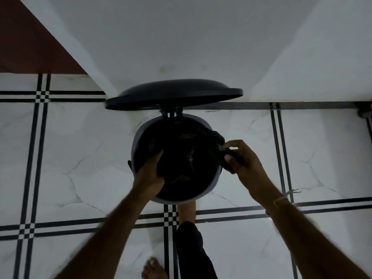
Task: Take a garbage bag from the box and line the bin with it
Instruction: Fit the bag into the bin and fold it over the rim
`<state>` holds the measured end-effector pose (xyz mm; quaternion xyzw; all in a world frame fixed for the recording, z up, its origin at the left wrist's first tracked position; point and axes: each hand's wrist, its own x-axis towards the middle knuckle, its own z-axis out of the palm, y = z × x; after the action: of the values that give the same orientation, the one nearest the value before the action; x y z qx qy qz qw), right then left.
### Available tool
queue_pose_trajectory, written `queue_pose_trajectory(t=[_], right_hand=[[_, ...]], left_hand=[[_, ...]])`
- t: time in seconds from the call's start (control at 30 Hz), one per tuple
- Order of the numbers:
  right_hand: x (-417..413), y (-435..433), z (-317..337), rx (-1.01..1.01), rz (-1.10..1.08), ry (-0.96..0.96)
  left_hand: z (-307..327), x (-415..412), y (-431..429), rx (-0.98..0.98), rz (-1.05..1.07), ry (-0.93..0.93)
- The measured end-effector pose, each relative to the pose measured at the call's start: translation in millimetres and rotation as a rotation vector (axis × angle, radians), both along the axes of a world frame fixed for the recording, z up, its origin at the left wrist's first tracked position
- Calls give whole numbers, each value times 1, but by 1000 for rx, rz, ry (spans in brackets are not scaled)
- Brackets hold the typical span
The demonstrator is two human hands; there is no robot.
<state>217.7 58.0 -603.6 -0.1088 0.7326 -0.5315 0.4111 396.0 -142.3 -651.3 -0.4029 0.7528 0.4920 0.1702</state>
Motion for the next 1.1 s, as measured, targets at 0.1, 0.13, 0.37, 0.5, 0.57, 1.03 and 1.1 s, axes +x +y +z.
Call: queue_pose_trajectory(t=[0.1,0.13,0.37,0.5,0.57,1.03,1.1], right_hand=[[4,3,2,28,35,-17],[5,2,3,49,24,-29],[-9,-10,6,7,-359,-127],[-14,-27,0,21,-603,-428],[-15,-35,-8,20,-651,-510],[-23,-19,-18,-51,-359,-255],[-23,-21,-17,-68,-372,-226]], left_hand=[[-6,-9,19,235,-28,-68],[-5,-16,22,254,45,-27],[18,14,-8,108,605,331],[16,39,-41,198,951,379],[3,50,-53,299,939,351],[-7,76,-84,734,1022,454],[-11,75,-84,805,1093,535]])
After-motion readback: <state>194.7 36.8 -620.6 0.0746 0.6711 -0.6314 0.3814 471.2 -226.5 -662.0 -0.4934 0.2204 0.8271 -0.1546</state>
